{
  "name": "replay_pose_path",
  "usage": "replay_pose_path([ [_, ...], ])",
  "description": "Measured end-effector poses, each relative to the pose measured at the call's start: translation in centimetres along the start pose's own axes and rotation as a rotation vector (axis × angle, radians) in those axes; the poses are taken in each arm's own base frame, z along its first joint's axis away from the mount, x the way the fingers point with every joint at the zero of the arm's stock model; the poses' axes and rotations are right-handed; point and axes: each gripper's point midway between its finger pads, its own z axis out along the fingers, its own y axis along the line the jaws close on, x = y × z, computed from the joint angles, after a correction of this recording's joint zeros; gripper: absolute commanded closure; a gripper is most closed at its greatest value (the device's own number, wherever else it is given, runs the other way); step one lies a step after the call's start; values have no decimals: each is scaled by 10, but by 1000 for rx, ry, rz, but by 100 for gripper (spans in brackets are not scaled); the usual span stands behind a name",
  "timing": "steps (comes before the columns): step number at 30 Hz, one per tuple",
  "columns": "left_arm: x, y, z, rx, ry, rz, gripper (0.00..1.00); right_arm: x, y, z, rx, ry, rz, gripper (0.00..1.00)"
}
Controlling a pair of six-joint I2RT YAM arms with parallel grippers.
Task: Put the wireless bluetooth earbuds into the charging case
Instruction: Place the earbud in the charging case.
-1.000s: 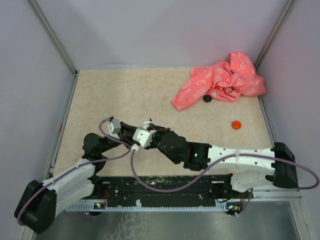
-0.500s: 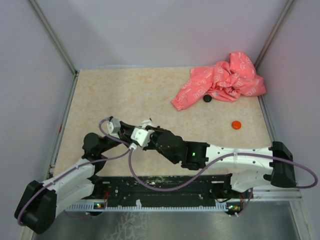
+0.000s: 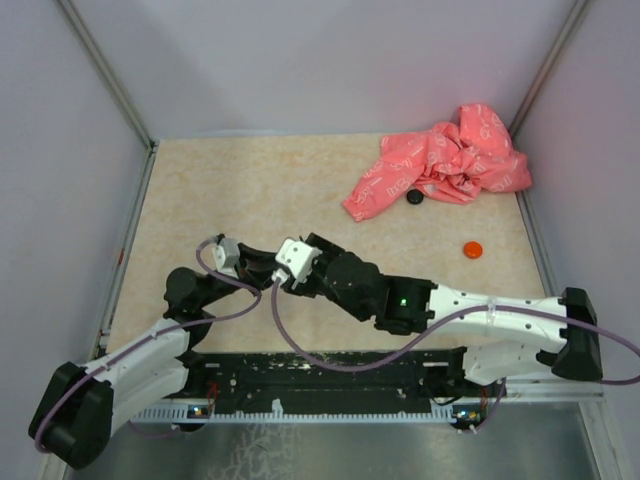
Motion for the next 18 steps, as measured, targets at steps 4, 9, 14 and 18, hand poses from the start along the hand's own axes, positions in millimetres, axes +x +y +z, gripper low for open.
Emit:
replay_pose_path([
  [4, 1, 2, 0, -8, 0, 1, 99, -16, -24, -8, 11, -40, 129, 32],
  [9, 1, 3, 0, -14, 0, 1, 99, -14, -41, -7, 26, -31, 256, 29],
  [14, 1, 3, 0, -16, -1, 0, 99, -3, -27, 0, -13, 20, 310, 29],
  [18, 1, 3, 0, -16, 1, -1, 99, 7, -16, 7, -30, 60, 343, 29],
])
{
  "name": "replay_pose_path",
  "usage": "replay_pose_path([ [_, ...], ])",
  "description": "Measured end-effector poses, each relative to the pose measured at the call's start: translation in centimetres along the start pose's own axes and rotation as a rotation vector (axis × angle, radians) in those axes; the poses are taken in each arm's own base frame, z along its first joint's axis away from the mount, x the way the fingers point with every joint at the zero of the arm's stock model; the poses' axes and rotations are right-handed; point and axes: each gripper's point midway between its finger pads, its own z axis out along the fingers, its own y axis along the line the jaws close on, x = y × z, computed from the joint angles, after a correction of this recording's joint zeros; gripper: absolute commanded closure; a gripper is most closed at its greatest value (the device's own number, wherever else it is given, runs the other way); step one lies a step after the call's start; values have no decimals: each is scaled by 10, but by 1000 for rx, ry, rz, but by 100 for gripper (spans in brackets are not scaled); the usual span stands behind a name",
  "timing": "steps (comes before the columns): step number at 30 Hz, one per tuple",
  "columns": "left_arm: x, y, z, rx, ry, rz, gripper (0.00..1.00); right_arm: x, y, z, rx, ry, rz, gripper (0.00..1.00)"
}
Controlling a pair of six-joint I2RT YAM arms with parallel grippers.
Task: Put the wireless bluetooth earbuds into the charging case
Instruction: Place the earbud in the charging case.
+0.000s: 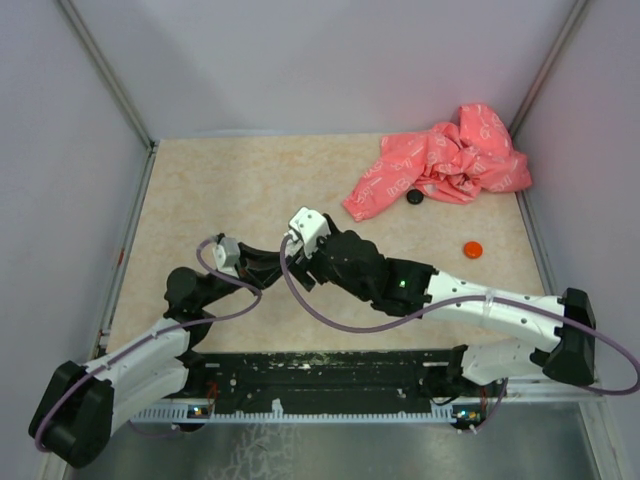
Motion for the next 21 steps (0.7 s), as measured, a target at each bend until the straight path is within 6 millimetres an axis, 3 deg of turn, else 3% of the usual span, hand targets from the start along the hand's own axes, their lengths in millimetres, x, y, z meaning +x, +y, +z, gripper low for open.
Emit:
replay_pose_path([
  [12, 0, 0, 0, 1, 0, 0, 99, 7, -19, 5, 75, 22, 56, 29],
  [21, -4, -3, 0, 17, -14, 11, 99, 26, -41, -10, 125, 50, 48, 29],
])
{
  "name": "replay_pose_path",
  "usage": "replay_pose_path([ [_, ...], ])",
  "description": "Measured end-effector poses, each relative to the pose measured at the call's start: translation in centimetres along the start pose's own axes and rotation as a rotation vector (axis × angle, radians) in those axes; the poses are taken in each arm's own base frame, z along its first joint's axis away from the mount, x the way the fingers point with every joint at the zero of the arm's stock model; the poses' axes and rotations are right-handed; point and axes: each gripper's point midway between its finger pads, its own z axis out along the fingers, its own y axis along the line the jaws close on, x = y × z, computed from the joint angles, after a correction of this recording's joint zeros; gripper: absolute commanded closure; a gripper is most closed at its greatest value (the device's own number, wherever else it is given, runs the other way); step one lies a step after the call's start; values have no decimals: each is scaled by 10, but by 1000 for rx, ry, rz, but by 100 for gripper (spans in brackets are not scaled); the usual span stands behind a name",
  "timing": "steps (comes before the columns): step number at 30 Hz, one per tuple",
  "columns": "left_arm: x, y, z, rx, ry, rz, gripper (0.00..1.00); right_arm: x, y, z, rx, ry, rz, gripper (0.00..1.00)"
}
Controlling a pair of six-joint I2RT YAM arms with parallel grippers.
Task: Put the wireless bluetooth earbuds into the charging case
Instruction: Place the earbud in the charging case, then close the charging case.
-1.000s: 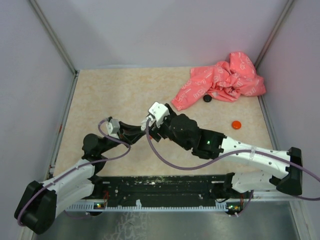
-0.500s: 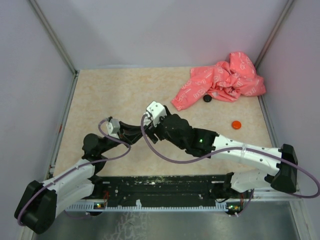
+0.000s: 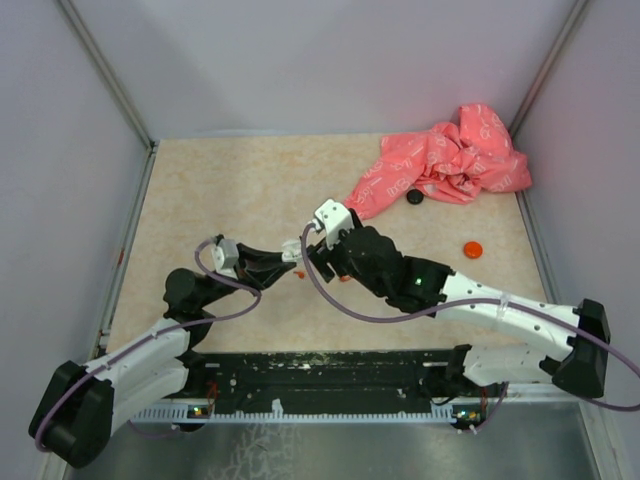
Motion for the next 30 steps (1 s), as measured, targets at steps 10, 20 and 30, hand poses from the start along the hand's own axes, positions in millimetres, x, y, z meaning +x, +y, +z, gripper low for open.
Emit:
replay_pose_path([
  [10, -2, -12, 0, 64, -1, 4, 99, 3, -23, -1, -95, -6, 89, 28],
  [20, 5, -24, -1, 144, 23, -19, 99, -27, -3, -14, -512, -92, 346, 26],
  [30, 5, -31, -2, 183, 25, -28, 99, -17, 43, -9, -809, 22, 501, 27],
])
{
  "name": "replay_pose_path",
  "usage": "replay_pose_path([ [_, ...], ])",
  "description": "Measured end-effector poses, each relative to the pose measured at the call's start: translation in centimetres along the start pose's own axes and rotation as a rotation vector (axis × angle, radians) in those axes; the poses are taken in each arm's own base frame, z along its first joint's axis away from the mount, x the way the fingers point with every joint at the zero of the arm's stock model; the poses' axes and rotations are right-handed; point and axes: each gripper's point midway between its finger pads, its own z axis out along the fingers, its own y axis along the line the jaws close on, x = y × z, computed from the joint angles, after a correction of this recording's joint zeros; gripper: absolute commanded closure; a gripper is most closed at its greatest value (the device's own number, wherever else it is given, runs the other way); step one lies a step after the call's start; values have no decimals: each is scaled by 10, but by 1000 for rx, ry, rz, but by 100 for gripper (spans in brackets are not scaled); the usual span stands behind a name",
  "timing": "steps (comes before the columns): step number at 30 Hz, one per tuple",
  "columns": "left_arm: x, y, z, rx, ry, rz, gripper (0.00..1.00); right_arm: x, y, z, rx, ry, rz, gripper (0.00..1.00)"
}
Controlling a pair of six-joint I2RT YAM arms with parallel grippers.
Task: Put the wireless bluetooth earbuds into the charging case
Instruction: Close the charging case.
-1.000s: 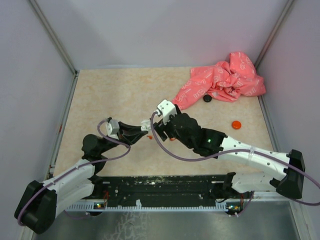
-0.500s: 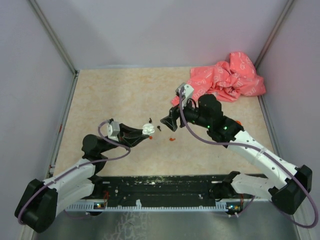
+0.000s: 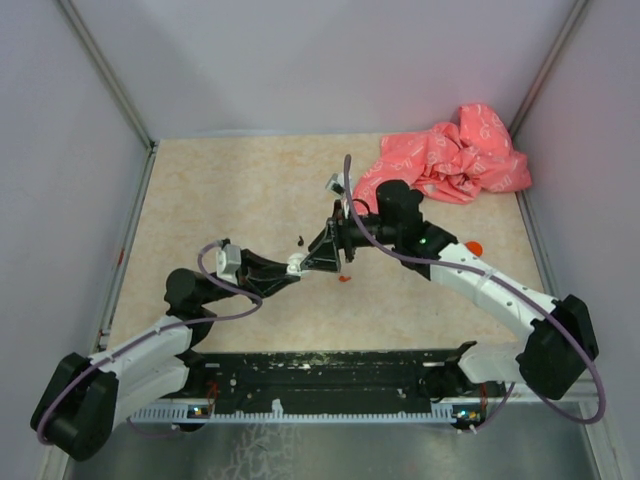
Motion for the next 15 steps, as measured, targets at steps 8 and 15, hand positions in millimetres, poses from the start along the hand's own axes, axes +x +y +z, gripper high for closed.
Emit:
replay_pose_path([
  [8, 3, 0, 1, 7, 9, -16, 99, 2, 16, 7, -140, 21, 53, 30],
  [15, 3, 4, 1, -18, 7, -25, 99, 4, 28, 5, -208, 36, 46, 32],
])
